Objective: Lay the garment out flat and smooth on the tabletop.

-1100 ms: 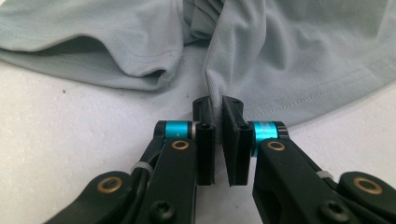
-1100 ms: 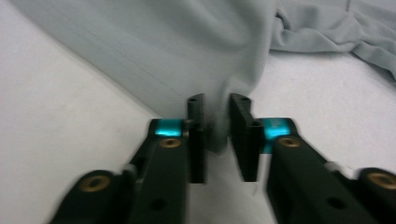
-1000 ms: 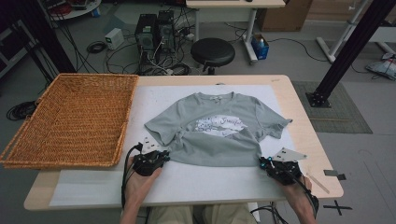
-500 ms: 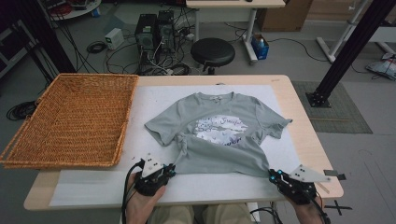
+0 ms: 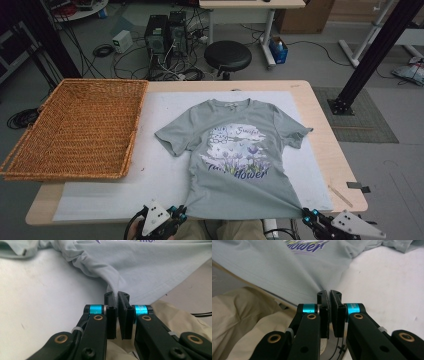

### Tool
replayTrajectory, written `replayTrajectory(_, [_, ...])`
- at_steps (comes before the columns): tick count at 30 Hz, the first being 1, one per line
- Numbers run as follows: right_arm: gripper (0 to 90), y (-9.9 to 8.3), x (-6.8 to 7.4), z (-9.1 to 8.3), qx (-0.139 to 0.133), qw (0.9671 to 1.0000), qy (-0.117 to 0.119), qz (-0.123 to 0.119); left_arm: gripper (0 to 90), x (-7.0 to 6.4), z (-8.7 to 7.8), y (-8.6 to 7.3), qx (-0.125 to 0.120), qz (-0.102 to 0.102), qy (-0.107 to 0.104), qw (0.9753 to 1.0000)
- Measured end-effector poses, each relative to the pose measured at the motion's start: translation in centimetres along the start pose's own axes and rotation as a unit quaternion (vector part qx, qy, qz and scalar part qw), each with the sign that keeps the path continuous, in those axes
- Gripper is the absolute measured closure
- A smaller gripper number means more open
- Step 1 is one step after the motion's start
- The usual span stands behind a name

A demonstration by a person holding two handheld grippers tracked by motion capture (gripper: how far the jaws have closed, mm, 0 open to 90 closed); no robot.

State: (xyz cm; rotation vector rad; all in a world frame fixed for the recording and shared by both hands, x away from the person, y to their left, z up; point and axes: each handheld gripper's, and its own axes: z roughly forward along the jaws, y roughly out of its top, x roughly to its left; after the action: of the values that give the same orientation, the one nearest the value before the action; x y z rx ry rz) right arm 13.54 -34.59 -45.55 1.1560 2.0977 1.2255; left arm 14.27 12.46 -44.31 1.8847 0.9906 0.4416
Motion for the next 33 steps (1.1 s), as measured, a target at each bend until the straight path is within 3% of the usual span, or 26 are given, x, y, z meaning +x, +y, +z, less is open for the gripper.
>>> replayTrajectory(7, [87.1, -2.2, 1.2, -0.6, -0.002, 0.9999, -0.010, 0.007, 85.4, -0.6, -0.5, -2.6, -0.001, -0.016, 0.004, 0.9999])
replayTrajectory(16, [86.4, -3.3, 1.0, -0.2, 0.006, 0.9998, -0.019, 0.008, 85.4, -0.6, -0.6, -3.6, 0.003, -0.021, 0.001, 0.9998])
replayTrajectory(18, [79.9, -3.3, 1.0, -0.2, 0.006, 0.9998, -0.020, 0.007, 85.2, -0.6, -0.7, -3.5, 0.000, -0.021, -0.001, 0.9998])
replayTrajectory(19, [72.3, -3.2, 1.0, -0.4, 0.007, 0.9997, -0.023, 0.009, 80.7, -0.6, -0.7, -3.4, -0.002, -0.020, -0.001, 0.9998])
replayTrajectory(24, [52.6, -2.8, 0.5, -0.8, 0.001, 0.9989, -0.027, 0.037, 61.1, -0.6, -0.6, -2.8, -0.008, -0.015, 0.015, 0.9997])
replayTrajectory(29, [34.4, -2.3, 0.5, -0.6, -0.004, 0.9990, -0.030, 0.033, 40.0, -0.7, 0.0, -2.0, -0.012, -0.010, 0.032, 0.9994])
replayTrajectory(33, [21.7, -1.6, 0.6, -0.2, 0.002, 0.9994, -0.021, 0.026, 31.1, -0.5, 0.5, -1.2, -0.012, -0.009, 0.028, 0.9995])
